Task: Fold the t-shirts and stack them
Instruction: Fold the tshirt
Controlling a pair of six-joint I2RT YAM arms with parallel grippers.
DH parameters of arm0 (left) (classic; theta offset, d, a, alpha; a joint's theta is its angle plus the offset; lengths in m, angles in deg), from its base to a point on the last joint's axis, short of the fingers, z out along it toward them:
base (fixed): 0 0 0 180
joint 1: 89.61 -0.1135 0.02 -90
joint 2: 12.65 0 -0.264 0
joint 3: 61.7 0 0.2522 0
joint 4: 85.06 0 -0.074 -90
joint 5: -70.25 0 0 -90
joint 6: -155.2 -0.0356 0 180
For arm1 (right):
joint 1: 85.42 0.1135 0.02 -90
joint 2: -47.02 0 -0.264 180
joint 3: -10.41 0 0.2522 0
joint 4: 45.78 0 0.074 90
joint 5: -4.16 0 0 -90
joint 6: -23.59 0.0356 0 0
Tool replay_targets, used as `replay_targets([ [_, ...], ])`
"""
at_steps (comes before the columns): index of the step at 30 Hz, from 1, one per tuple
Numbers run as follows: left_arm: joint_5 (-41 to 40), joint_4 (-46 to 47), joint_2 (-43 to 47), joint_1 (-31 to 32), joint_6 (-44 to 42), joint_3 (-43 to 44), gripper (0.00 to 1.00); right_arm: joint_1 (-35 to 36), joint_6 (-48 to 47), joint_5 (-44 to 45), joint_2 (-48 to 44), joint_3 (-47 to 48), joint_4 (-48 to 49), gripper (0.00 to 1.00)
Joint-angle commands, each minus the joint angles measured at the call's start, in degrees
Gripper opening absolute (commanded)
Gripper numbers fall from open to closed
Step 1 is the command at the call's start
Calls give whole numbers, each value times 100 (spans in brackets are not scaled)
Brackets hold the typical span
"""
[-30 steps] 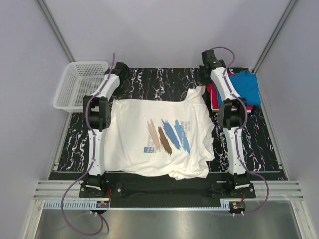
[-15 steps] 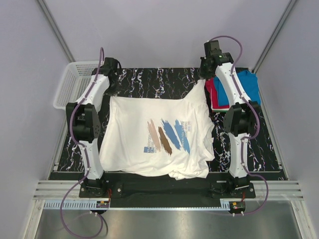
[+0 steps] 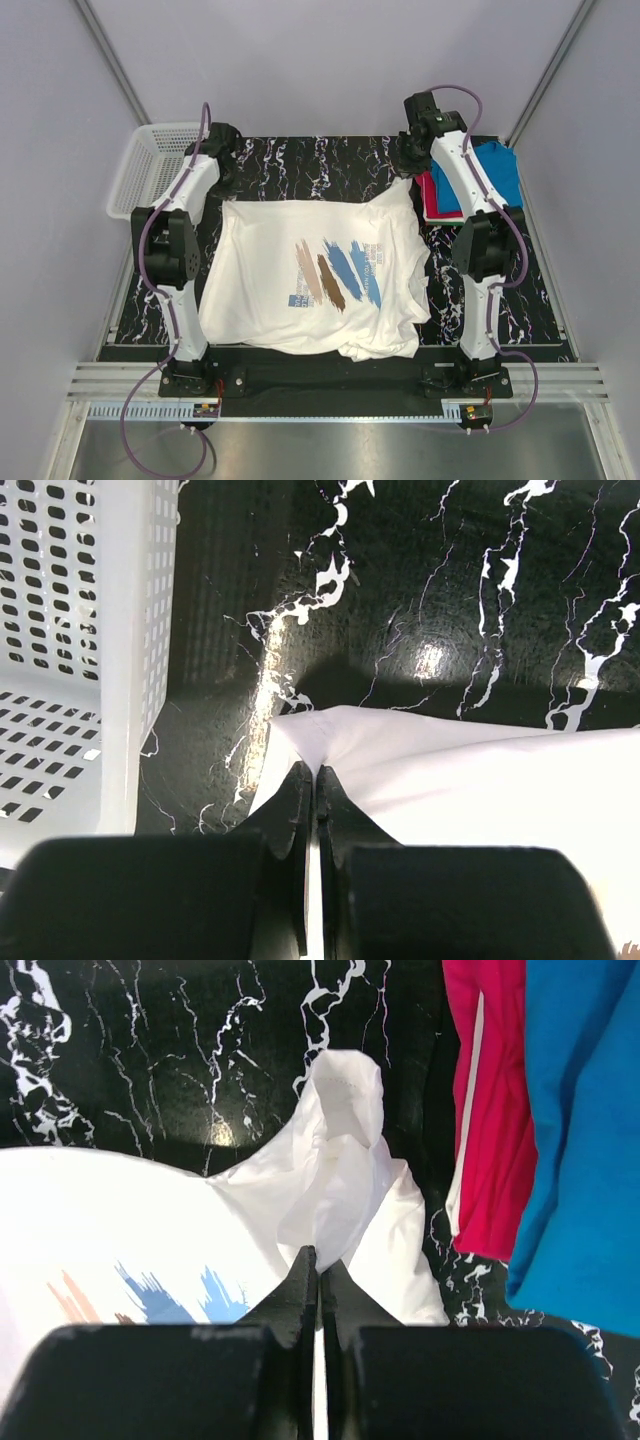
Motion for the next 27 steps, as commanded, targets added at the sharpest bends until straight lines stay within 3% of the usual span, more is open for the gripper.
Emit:
replay_targets([
  [1, -95, -208, 436, -29, -53, -88, 0, 99, 59, -29, -660, -17, -175, 0],
  [10, -473, -622, 498, -29, 123, -360, 0, 257, 314, -108, -1108, -561, -351, 0],
  [22, -711, -798, 945, -20, 352, -800, 0, 406, 780, -74, -2303, -2363, -113, 0],
  [27, -719, -737, 1306, -20, 369, -861, 0, 406, 850, 146, -2708, -2443, -237, 0],
])
